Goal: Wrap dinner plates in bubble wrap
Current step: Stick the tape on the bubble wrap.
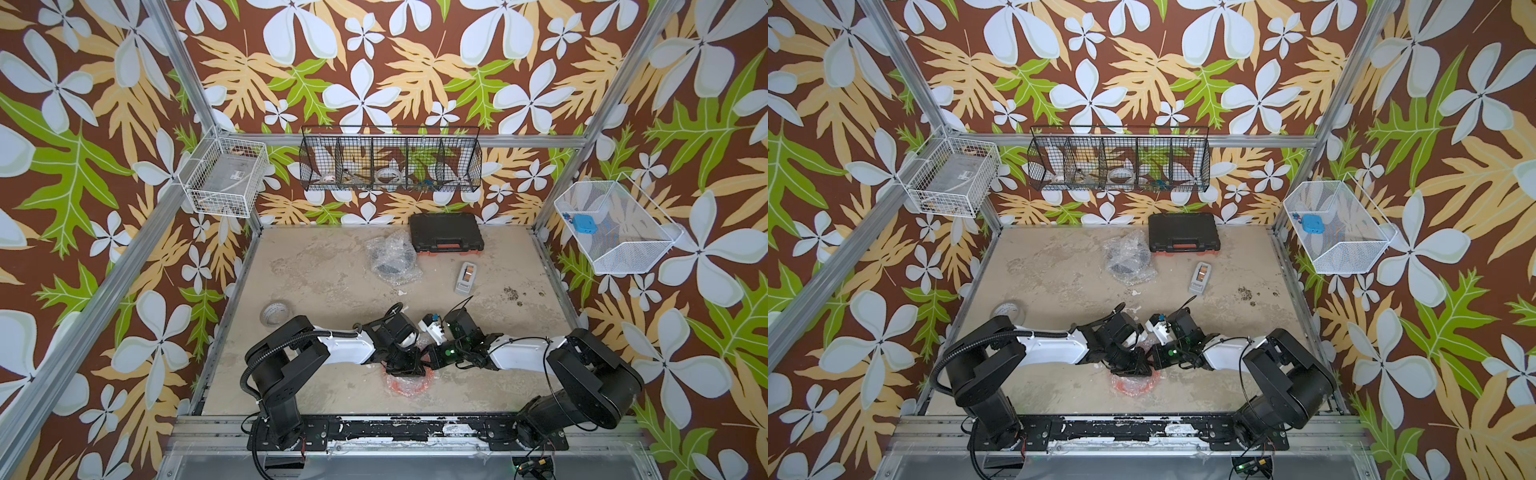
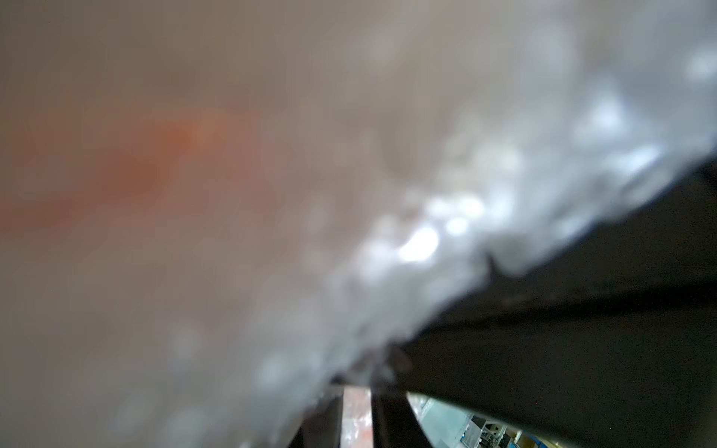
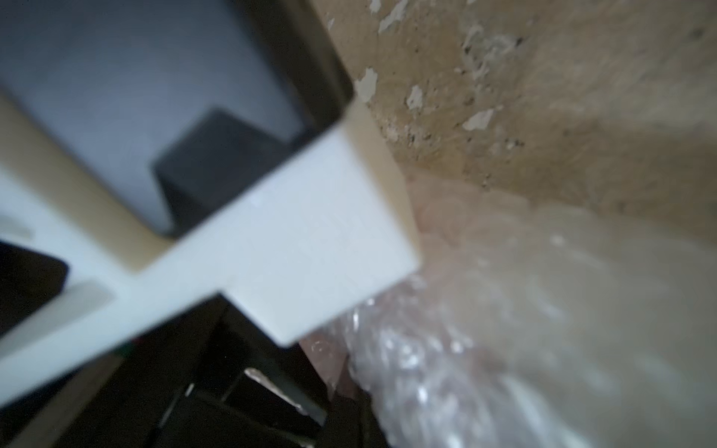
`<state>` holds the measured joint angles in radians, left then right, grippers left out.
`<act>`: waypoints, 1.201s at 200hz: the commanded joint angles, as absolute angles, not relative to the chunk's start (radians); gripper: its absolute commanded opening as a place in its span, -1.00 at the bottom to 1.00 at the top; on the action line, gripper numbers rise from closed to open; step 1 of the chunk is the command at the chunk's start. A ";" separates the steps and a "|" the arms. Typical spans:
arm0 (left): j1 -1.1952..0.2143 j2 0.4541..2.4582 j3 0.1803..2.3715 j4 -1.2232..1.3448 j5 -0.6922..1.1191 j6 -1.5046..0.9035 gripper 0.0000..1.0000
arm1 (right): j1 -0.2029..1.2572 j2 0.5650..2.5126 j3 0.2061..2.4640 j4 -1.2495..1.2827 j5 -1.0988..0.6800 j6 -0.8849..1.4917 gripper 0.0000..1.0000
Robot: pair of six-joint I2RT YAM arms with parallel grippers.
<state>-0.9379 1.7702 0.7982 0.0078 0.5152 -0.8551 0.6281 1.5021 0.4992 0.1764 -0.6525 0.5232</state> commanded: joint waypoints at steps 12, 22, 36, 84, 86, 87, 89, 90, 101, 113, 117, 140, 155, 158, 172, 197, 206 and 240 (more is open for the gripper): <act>-0.945 1.839 0.722 -0.214 0.321 -0.815 -0.63 | 0.625 1.463 0.567 -0.019 -0.469 0.546 -0.67; -0.944 1.853 0.697 -0.205 0.322 -0.815 -0.63 | 0.620 1.445 0.594 -0.095 -0.411 0.551 -0.50; -0.944 1.859 0.665 -0.184 0.327 -0.820 -0.66 | 0.613 1.419 0.633 -0.185 -0.328 0.559 -0.33; -0.944 1.854 0.627 -0.149 0.352 -0.819 -0.75 | 0.583 1.328 0.714 -0.376 -0.270 0.552 -0.12; -0.944 1.852 0.627 -0.149 0.353 -0.819 -0.76 | 0.583 1.323 0.714 -0.377 -0.280 0.552 -0.13; -0.944 1.852 0.627 -0.148 0.354 -0.819 -0.76 | 0.583 1.322 0.714 -0.377 -0.283 0.552 -0.14; -0.944 1.850 0.627 -0.147 0.354 -0.819 -0.77 | 0.583 1.318 0.714 -0.377 -0.296 0.552 -0.15; -0.944 1.850 0.627 -0.146 0.354 -0.819 -0.77 | 0.583 1.315 0.713 -0.377 -0.304 0.552 -0.16; -0.945 1.846 0.633 -0.148 0.357 -0.816 -0.81 | 0.583 1.291 0.698 -0.364 -0.377 0.566 -0.17; -0.944 1.844 0.639 -0.152 0.359 -0.813 -0.82 | 0.583 1.257 0.677 -0.335 -0.439 0.587 -0.22; -0.944 1.844 0.641 -0.152 0.360 -0.813 -0.82 | 0.583 1.245 0.673 -0.328 -0.455 0.592 -0.24; -0.944 1.835 0.646 -0.149 0.366 -0.815 -0.84 | 0.583 1.205 0.628 -0.248 -0.601 0.644 -0.37; -0.943 1.825 0.654 -0.152 0.369 -0.815 -0.88 | 0.584 1.204 0.563 -0.143 -0.726 0.722 -0.46; -0.944 1.823 0.657 -0.154 0.370 -0.815 -0.89 | 0.584 1.204 0.550 -0.121 -0.745 0.737 -0.49; -0.944 1.806 0.664 -0.153 0.373 -0.815 -0.91 | 0.585 1.206 0.487 -0.029 -0.787 0.805 -0.53; -0.944 1.770 0.676 -0.149 0.382 -0.819 -0.97 | 0.586 1.257 0.446 0.089 -0.805 0.858 -0.73; -0.944 1.757 0.681 -0.150 0.384 -0.819 -1.00 | 0.586 1.284 0.428 0.144 -0.819 0.882 -0.80; -0.944 1.693 0.693 -0.155 0.398 -0.831 -1.00 | 0.590 1.408 0.392 0.212 -0.805 0.890 -0.98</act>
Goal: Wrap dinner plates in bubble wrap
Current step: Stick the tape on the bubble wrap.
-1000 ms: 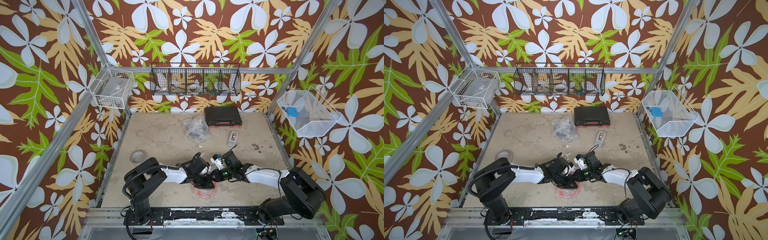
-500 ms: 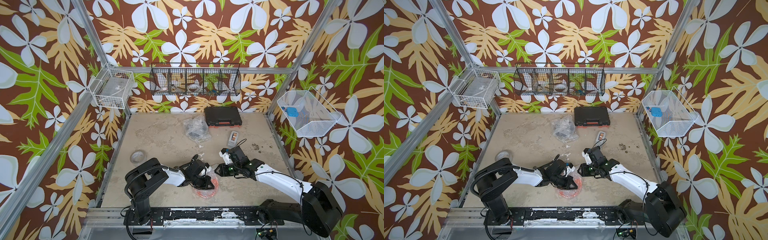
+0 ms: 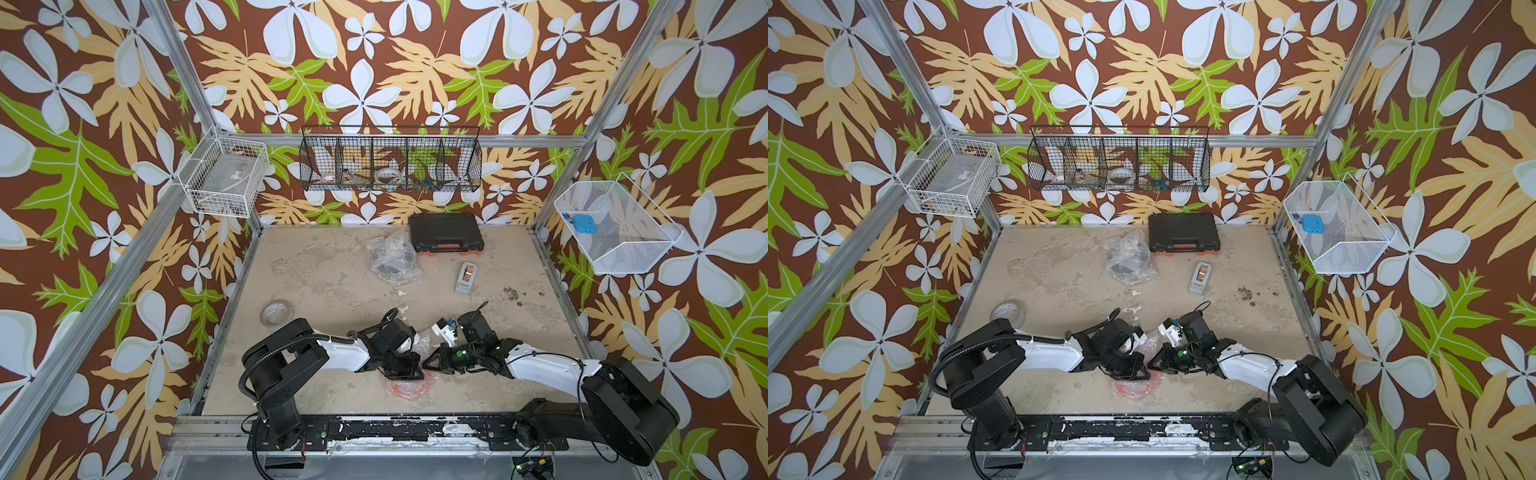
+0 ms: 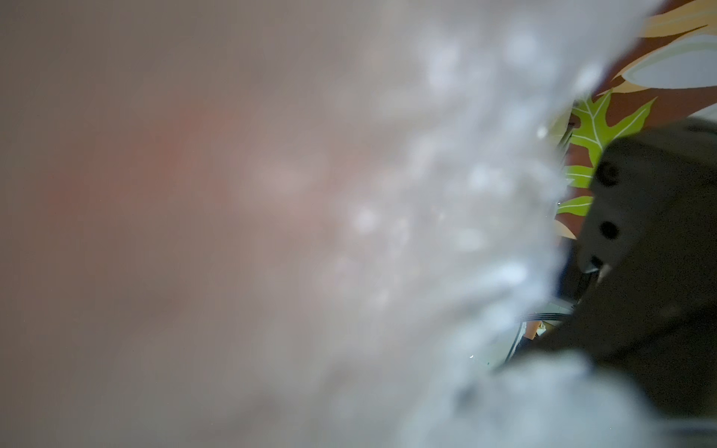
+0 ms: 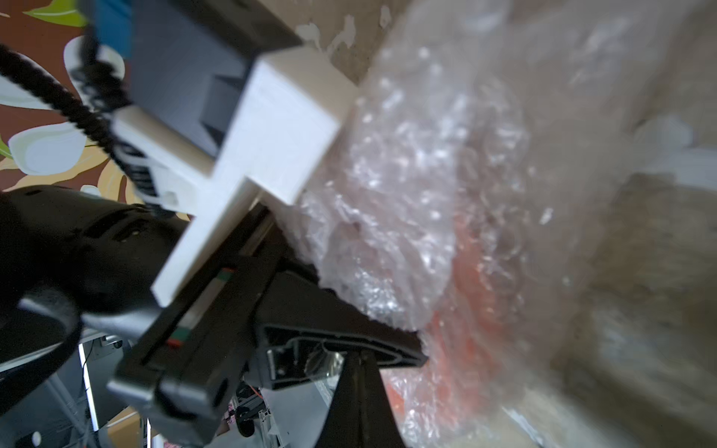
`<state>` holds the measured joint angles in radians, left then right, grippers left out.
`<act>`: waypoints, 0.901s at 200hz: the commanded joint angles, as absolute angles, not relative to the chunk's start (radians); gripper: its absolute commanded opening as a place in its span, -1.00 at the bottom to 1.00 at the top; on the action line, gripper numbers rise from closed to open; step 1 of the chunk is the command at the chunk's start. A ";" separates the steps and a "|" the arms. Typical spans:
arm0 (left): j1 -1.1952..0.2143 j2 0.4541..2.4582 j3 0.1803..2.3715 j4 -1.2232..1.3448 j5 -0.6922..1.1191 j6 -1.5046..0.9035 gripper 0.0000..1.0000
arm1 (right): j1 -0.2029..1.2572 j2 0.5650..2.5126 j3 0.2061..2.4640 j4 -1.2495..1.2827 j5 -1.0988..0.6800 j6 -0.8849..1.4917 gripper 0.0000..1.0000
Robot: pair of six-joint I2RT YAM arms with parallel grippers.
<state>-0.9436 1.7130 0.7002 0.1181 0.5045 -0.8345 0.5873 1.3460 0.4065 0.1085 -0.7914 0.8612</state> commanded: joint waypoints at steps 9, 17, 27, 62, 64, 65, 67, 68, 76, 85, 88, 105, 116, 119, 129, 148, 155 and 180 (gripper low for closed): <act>-0.945 1.675 0.699 -0.152 0.407 -0.839 -1.00 | 0.591 1.444 0.384 0.237 -0.802 0.887 -1.00; -0.943 1.661 0.707 -0.152 0.413 -0.841 -1.00 | 0.591 1.484 0.383 0.257 -0.803 0.887 -1.00; -0.943 1.650 0.717 -0.154 0.423 -0.842 -1.00 | 0.591 1.522 0.380 0.288 -0.807 0.887 -1.00; -0.942 1.593 0.776 -0.201 0.431 -0.846 -1.00 | 0.591 1.562 0.396 0.244 -0.750 0.850 -1.00; -0.941 1.587 0.781 -0.209 0.429 -0.845 -1.00 | 0.591 1.561 0.398 0.241 -0.748 0.847 -1.00; -0.941 1.584 0.786 -0.213 0.428 -0.845 -1.00 | 0.591 1.560 0.399 0.240 -0.747 0.846 -1.00; -0.941 1.577 0.793 -0.223 0.424 -0.843 -1.00 | 0.591 1.561 0.398 0.237 -0.744 0.844 -1.00; -0.941 1.574 0.796 -0.226 0.422 -0.842 -1.00 | 0.591 1.560 0.398 0.234 -0.742 0.843 -1.00; -0.938 1.547 0.828 -0.265 0.407 -0.834 -1.00 | 0.591 1.561 0.402 0.217 -0.731 0.836 -1.00; -0.932 1.522 0.859 -0.306 0.386 -0.824 -1.00 | 0.589 1.560 0.404 0.208 -0.726 0.832 -1.00; -0.930 1.515 0.865 -0.320 0.379 -0.820 -1.00 | 0.590 1.559 0.403 0.207 -0.725 0.831 -1.00; -0.913 1.495 0.871 -0.376 0.341 -0.802 -1.00 | 0.591 1.548 0.409 0.194 -0.718 0.831 -1.00; -0.903 1.504 0.839 -0.368 0.342 -0.794 -1.00 | 0.591 1.534 0.423 0.172 -0.712 0.824 -1.00; -0.900 1.510 0.827 -0.361 0.346 -0.791 -1.00 | 0.591 1.530 0.425 0.165 -0.711 0.824 -1.00; -0.895 1.535 0.795 -0.325 0.366 -0.788 -1.00 | 0.591 1.503 0.439 0.138 -0.707 0.821 -1.00; -0.890 1.604 0.738 -0.214 0.421 -0.794 -1.00 | 0.594 1.401 0.471 0.051 -0.679 0.812 -1.00; -0.889 1.632 0.720 -0.173 0.445 -0.798 -1.00 | 0.594 1.361 0.482 0.020 -0.669 0.811 -1.00; -0.888 1.686 0.652 -0.042 0.498 -0.830 -1.00 | 0.607 1.273 0.501 0.010 -0.682 0.846 -1.00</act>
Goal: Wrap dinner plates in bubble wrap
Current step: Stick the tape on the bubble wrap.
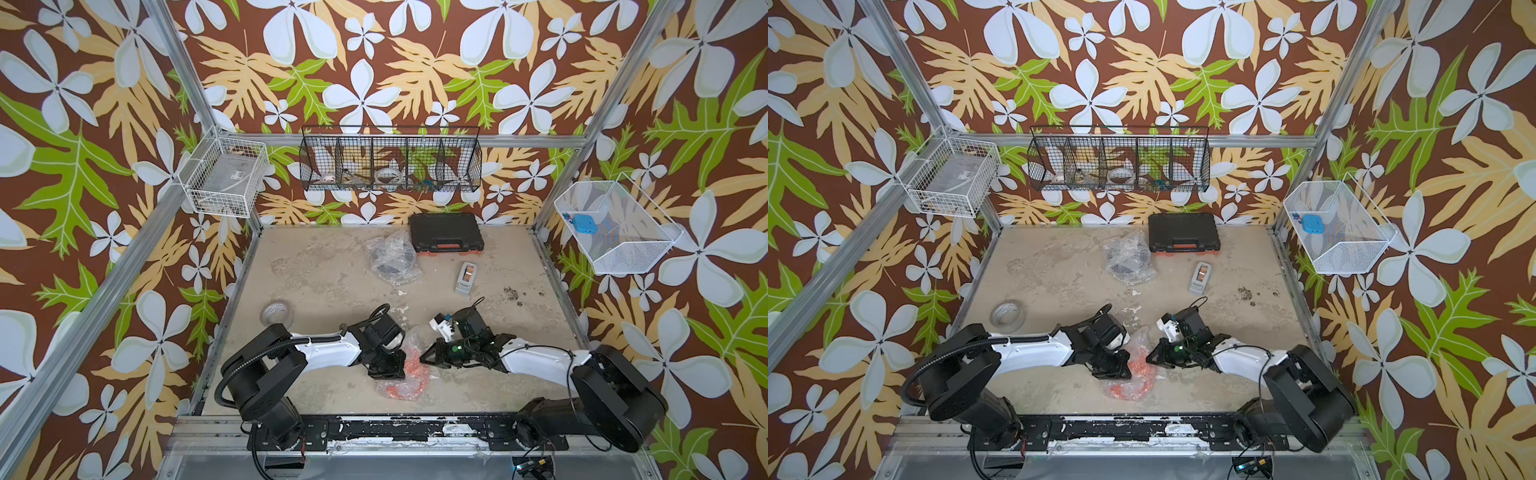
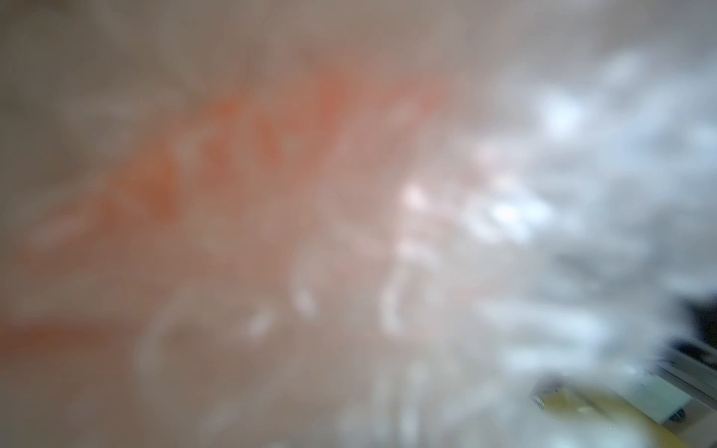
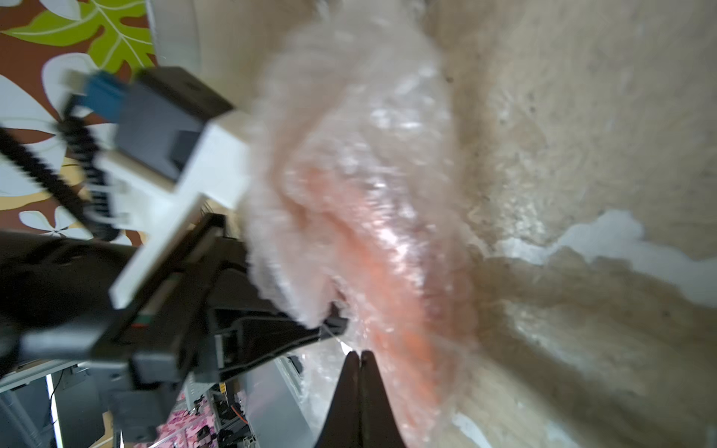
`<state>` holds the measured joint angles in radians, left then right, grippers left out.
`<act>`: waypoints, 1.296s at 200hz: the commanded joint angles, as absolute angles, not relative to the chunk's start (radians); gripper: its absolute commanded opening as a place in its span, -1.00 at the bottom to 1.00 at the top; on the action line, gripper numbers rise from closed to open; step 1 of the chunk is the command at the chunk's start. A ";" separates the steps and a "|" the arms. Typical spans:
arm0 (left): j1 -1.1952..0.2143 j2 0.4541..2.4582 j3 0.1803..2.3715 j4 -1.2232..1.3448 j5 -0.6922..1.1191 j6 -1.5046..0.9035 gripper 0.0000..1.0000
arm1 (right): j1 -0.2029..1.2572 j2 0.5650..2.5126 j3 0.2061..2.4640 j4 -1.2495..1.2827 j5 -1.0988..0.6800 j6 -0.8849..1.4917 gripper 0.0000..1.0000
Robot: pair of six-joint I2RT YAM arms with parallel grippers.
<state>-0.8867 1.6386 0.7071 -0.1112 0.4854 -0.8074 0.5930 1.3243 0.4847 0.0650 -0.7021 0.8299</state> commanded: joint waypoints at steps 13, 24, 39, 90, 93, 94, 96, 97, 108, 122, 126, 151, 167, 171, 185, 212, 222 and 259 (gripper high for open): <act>-0.888 1.693 0.633 -0.021 0.506 -0.830 -1.00 | 0.639 1.278 0.516 0.052 -0.699 0.875 -1.00; -0.889 1.694 0.624 -0.017 0.506 -0.826 -1.00 | 0.672 1.308 0.521 0.114 -0.718 0.901 -1.00; -0.889 1.688 0.617 -0.017 0.507 -0.822 -1.00 | 0.696 1.372 0.529 0.151 -0.706 0.904 -1.00; -0.889 1.623 0.604 -0.005 0.534 -0.827 -1.00 | 0.695 1.623 0.512 0.300 -0.618 0.866 -1.00; -0.890 1.617 0.604 -0.005 0.536 -0.828 -1.00 | 0.695 1.631 0.515 0.289 -0.601 0.857 -1.00; -0.890 1.613 0.604 -0.005 0.537 -0.830 -1.00 | 0.695 1.633 0.516 0.284 -0.597 0.855 -1.00; -0.889 1.608 0.605 -0.004 0.538 -0.830 -1.00 | 0.697 1.637 0.520 0.268 -0.583 0.851 -1.00; -0.889 1.605 0.606 -0.006 0.539 -0.831 -1.00 | 0.697 1.638 0.521 0.261 -0.574 0.847 -1.00; -0.889 1.572 0.615 -0.016 0.546 -0.834 -1.00 | 0.699 1.646 0.524 0.200 -0.511 0.819 -1.00; -0.888 1.519 0.639 -0.039 0.554 -0.844 -1.00 | 0.699 1.637 0.516 0.150 -0.459 0.796 -1.00; -0.889 1.502 0.649 -0.048 0.554 -0.847 -1.00 | 0.699 1.634 0.514 0.145 -0.453 0.791 -1.00; -0.883 1.412 0.723 -0.112 0.531 -0.857 -1.00 | 0.705 1.616 0.503 0.132 -0.433 0.780 -1.00; -0.878 1.394 0.770 -0.159 0.487 -0.855 -1.00 | 0.714 1.609 0.500 0.128 -0.427 0.779 -1.00; -0.877 1.398 0.782 -0.170 0.475 -0.851 -1.00 | 0.717 1.608 0.500 0.131 -0.428 0.780 -1.00; -0.878 1.431 0.814 -0.211 0.443 -0.832 -1.00 | 0.721 1.608 0.500 0.134 -0.434 0.785 -1.00; -0.878 1.512 0.812 -0.188 0.454 -0.808 -1.00 | 0.728 1.606 0.506 0.141 -0.439 0.795 -1.00; -0.878 1.533 0.788 -0.144 0.464 -0.816 -1.00 | 0.728 1.602 0.507 0.140 -0.443 0.798 -1.00; -0.877 1.618 0.682 0.007 0.522 -0.850 -1.00 | 0.730 1.581 0.508 0.138 -0.453 0.807 -1.00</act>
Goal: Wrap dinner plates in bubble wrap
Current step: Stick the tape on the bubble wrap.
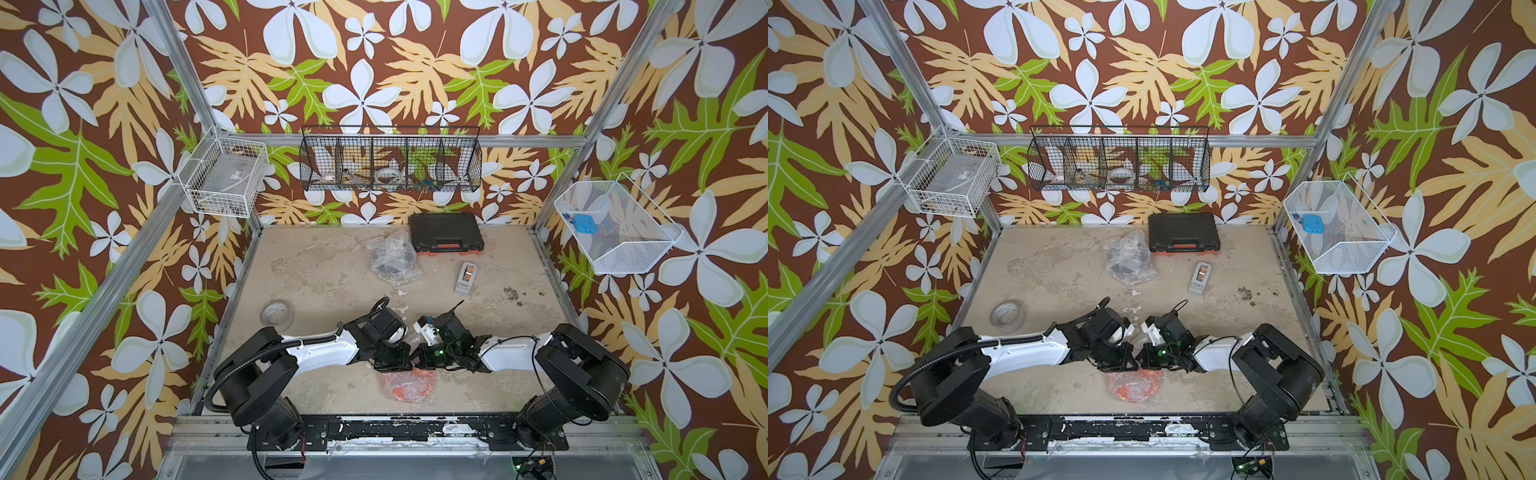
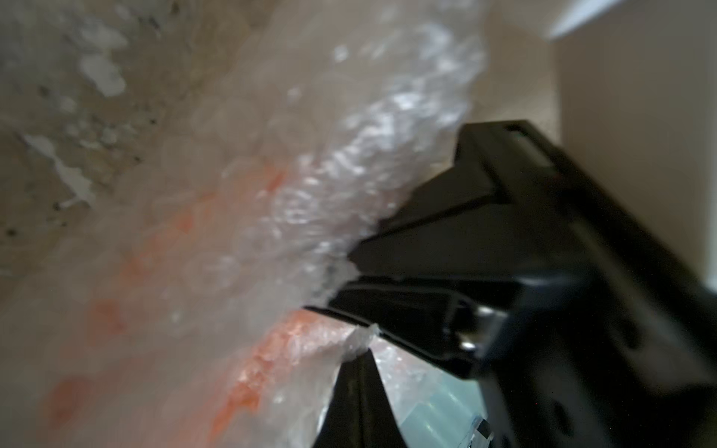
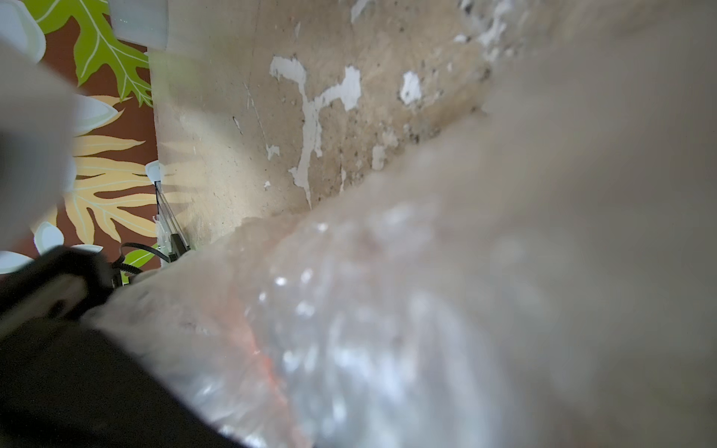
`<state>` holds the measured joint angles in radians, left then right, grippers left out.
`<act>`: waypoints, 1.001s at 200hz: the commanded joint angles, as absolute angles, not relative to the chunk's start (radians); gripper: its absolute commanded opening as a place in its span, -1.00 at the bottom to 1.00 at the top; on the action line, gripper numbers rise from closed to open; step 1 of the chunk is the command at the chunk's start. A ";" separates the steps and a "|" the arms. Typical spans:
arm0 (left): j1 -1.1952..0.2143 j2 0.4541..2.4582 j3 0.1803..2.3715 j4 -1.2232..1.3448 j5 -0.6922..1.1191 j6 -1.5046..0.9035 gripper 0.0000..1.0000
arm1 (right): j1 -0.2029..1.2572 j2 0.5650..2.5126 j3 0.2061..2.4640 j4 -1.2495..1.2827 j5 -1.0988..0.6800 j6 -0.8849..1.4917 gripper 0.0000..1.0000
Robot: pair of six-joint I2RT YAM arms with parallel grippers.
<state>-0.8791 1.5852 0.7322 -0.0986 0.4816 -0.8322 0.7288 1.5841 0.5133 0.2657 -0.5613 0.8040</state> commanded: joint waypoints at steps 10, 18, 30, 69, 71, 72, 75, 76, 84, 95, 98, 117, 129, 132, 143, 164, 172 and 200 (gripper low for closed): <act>-0.878 1.641 0.660 0.030 0.530 -0.855 -1.00 | 0.731 1.571 0.513 0.138 -0.461 0.807 -1.00; -0.878 1.654 0.639 0.057 0.532 -0.862 -1.00 | 0.736 1.560 0.519 0.130 -0.461 0.807 -1.00; -0.878 1.678 0.623 0.050 0.517 -0.859 -1.00 | 0.741 1.543 0.530 0.111 -0.469 0.803 -1.00; -0.877 1.754 0.601 -0.053 0.428 -0.818 -1.00 | 0.742 1.421 0.630 -0.156 -0.357 0.764 -0.48; -0.877 1.757 0.599 -0.057 0.425 -0.816 -1.00 | 0.742 1.414 0.637 -0.176 -0.342 0.763 -0.47; -0.877 1.759 0.598 -0.057 0.423 -0.814 -1.00 | 0.742 1.410 0.639 -0.185 -0.336 0.763 -0.47; -0.877 1.765 0.596 -0.063 0.417 -0.811 -1.00 | 0.742 1.399 0.651 -0.205 -0.319 0.760 -0.45; -0.877 1.767 0.595 -0.066 0.413 -0.810 -1.00 | 0.742 1.395 0.655 -0.215 -0.316 0.760 -0.44; -0.877 1.782 0.593 -0.081 0.398 -0.803 -1.00 | 0.741 1.367 0.672 -0.261 -0.289 0.756 -0.43; -0.877 1.801 0.585 -0.079 0.394 -0.796 -1.00 | 0.742 1.338 0.673 -0.257 -0.319 0.763 -0.58; -0.877 1.805 0.582 -0.077 0.394 -0.796 -1.00 | 0.742 1.331 0.669 -0.244 -0.341 0.766 -0.67; -0.877 1.809 0.577 -0.071 0.392 -0.796 -1.00 | 0.742 1.339 0.598 -0.086 -0.534 0.824 -0.92; -0.877 1.797 0.581 -0.071 0.394 -0.795 -1.00 | 0.742 1.378 0.564 -0.016 -0.617 0.856 -1.00; -0.877 1.794 0.582 -0.071 0.394 -0.795 -1.00 | 0.742 1.387 0.556 -0.004 -0.625 0.859 -1.00; -0.877 1.780 0.589 -0.073 0.398 -0.793 -1.00 | 0.742 1.419 0.534 0.029 -0.646 0.864 -1.00; -0.876 1.758 0.599 -0.070 0.414 -0.796 -1.00 | 0.742 1.508 0.492 0.083 -0.675 0.863 -1.00; -0.877 1.741 0.601 -0.057 0.429 -0.800 -1.00 | 0.742 1.549 0.490 0.062 -0.649 0.845 -1.00; -0.877 1.588 0.637 -0.069 0.466 -0.829 -0.97 | 0.742 1.637 0.509 -0.079 -0.460 0.762 -1.00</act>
<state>-0.8745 1.6718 0.6201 0.1600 0.6212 -0.8097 0.7334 1.5726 0.5205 0.1013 -0.6392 0.8284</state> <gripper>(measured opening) 0.050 0.053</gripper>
